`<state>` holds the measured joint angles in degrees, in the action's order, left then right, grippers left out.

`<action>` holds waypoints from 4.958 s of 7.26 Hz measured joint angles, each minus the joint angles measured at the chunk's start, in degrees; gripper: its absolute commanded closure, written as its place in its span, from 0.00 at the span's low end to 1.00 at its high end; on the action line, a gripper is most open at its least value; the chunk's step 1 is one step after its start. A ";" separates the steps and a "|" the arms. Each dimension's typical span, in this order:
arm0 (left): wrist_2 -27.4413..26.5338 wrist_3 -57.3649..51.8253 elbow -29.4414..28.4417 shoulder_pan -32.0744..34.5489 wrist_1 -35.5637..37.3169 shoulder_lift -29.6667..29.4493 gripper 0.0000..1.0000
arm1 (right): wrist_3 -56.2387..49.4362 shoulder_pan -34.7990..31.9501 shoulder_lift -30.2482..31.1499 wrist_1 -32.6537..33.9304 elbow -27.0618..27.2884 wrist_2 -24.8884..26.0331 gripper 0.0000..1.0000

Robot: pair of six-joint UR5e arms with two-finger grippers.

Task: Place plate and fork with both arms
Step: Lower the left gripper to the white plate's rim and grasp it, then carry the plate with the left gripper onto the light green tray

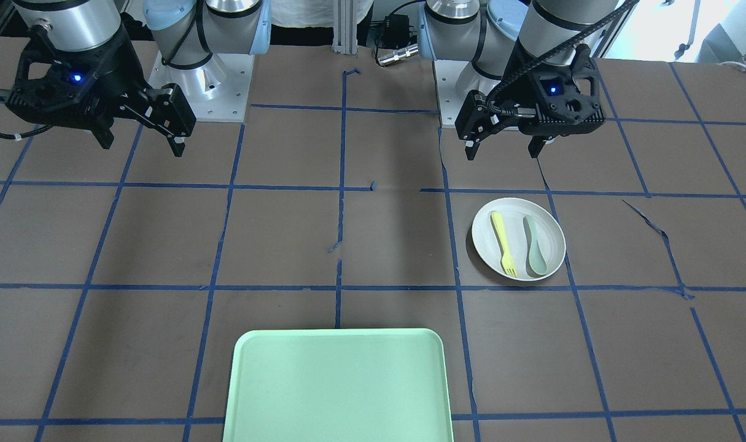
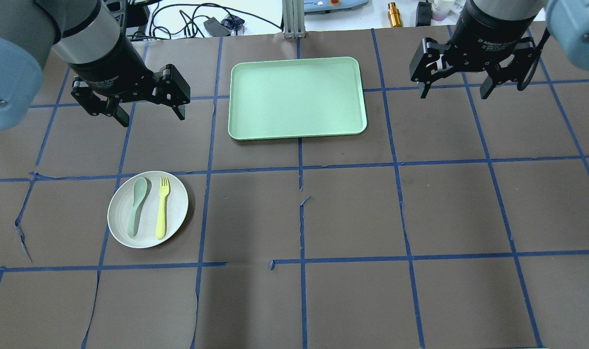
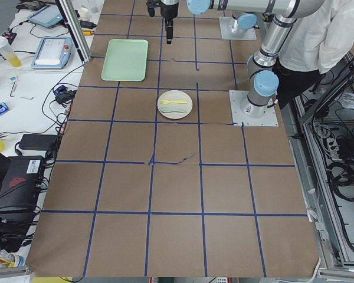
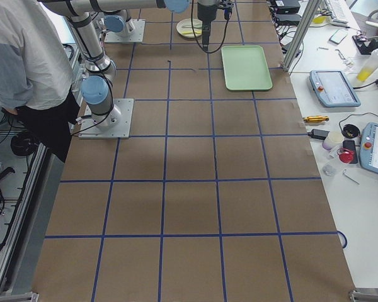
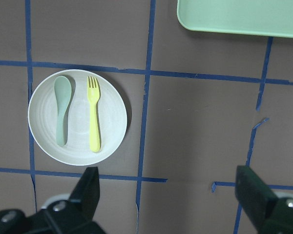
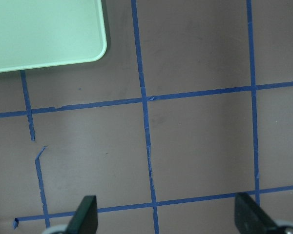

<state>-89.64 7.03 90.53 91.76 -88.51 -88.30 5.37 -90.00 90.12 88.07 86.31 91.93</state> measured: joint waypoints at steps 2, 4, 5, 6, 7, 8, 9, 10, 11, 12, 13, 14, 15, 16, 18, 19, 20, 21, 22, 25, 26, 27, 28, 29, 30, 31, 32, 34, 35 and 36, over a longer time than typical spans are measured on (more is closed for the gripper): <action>0.11 0.02 -0.01 -0.06 0.04 -0.20 0.00 | -0.10 0.00 -0.03 0.00 -0.02 0.06 0.00; -1.39 -1.12 0.92 -2.25 1.40 -1.98 0.00 | -0.24 0.00 -0.03 0.00 -0.07 0.01 0.00; -3.56 -3.16 2.57 -5.13 3.55 -3.17 0.00 | -0.26 0.00 -0.03 0.00 -0.08 -0.02 0.00; -3.77 -6.62 5.58 -8.83 7.20 -4.10 0.00 | -0.26 0.00 -0.06 0.00 -0.07 0.00 0.00; -2.39 -10.98 9.72 -12.64 11.96 -4.82 0.00 | -0.27 0.00 -0.09 0.00 -0.04 0.03 0.00; -1.24 -16.09 14.33 -16.45 17.11 -5.38 0.02 | -0.27 0.00 -0.09 0.00 -0.01 0.06 0.00; -0.65 -21.51 18.31 -19.68 21.64 -6.02 0.09 | -0.27 0.00 -0.08 0.00 -0.01 0.10 0.00; -0.57 -27.19 21.01 -21.86 24.48 -6.82 0.10 | -0.26 0.00 -0.09 0.00 0.00 0.09 0.00; -0.62 -32.76 23.07 -24.05 26.55 -7.83 0.17 | -0.27 0.00 -0.14 0.00 0.00 0.06 0.00; -0.46 -36.14 24.58 -26.47 27.75 -9.14 0.17 | -0.27 0.00 -0.21 0.00 0.00 0.09 0.00; -0.39 -37.52 25.78 -28.42 28.84 -10.63 0.17 | -0.25 0.00 -0.25 0.00 0.00 0.10 0.00; -0.41 -37.73 27.30 -29.51 31.59 -12.11 0.17 | -0.21 0.00 -0.28 0.00 0.00 0.07 0.00; -0.37 -36.56 29.06 -29.97 35.59 -13.45 0.22 | -0.19 0.00 -0.29 0.00 0.00 0.05 0.00; -0.31 -34.78 30.49 -30.14 38.90 -14.54 0.26 | -0.18 -0.02 -0.29 0.00 0.03 0.03 0.00; -0.46 -33.29 31.82 -30.17 41.02 -15.37 0.42 | -0.12 -0.08 -0.30 0.00 0.02 0.00 0.00; -0.74 -33.23 32.07 -30.16 41.20 -15.45 0.73 | -0.10 -0.08 -0.30 0.00 0.01 0.00 0.00; -0.94 -33.14 32.18 -30.15 41.15 -15.48 1.00 | -0.10 -0.09 -0.29 0.00 0.00 0.00 0.00; -1.01 -32.99 32.22 -30.15 40.97 -15.49 1.00 | -0.09 -0.09 -0.29 0.00 0.00 0.00 0.00; -1.03 -32.92 32.22 -30.15 40.85 -15.49 1.00 | -0.09 -0.09 -0.29 0.00 0.00 0.00 0.00; -0.55 -32.91 31.87 -30.14 40.76 -15.30 1.00 | -0.09 -0.09 -0.30 0.00 0.00 0.00 0.00; -0.39 -32.91 31.66 -30.14 40.75 -14.96 1.00 | -0.09 -0.09 -0.30 0.00 0.00 0.00 0.00; 0.11 -32.92 31.39 -30.14 40.76 -14.53 1.00 | -0.09 -0.09 -0.29 0.00 0.00 0.00 0.00; 1.78 -32.91 30.85 -30.16 40.75 -14.14 1.00 | -0.09 -0.09 -0.29 0.00 0.00 0.00 0.00; 3.85 -32.88 30.09 -30.12 40.72 -13.89 1.00 | -0.09 -0.09 -0.29 0.00 0.00 0.00 0.00; 5.19 -32.11 28.82 -29.84 40.23 -13.80 1.00 | -0.09 -0.09 -0.29 0.00 0.00 0.00 0.00; 6.71 -29.74 26.35 -29.16 38.11 -13.90 1.00 | -0.09 -0.09 -0.29 0.00 0.00 0.00 0.00; 8.21 -26.53 23.32 -27.87 35.12 -14.23 1.00 | -0.09 -0.09 -0.29 0.00 0.00 0.00 0.00; 10.54 -20.51 19.00 -24.40 31.58 -15.20 1.00 | -0.09 -0.09 -0.29 0.00 0.00 0.00 0.00; 13.10 -18.44 17.88 -23.22 31.15 -15.86 1.00 | -0.09 -0.09 -0.29 0.00 0.00 0.00 0.00; 15.82 -16.69 16.71 -21.44 31.01 -16.80 1.00 | -0.09 -0.09 -0.29 0.00 0.00 0.00 0.00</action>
<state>-73.83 -9.66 107.24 70.31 -57.50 -105.11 5.27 -90.09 89.83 88.07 86.31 91.93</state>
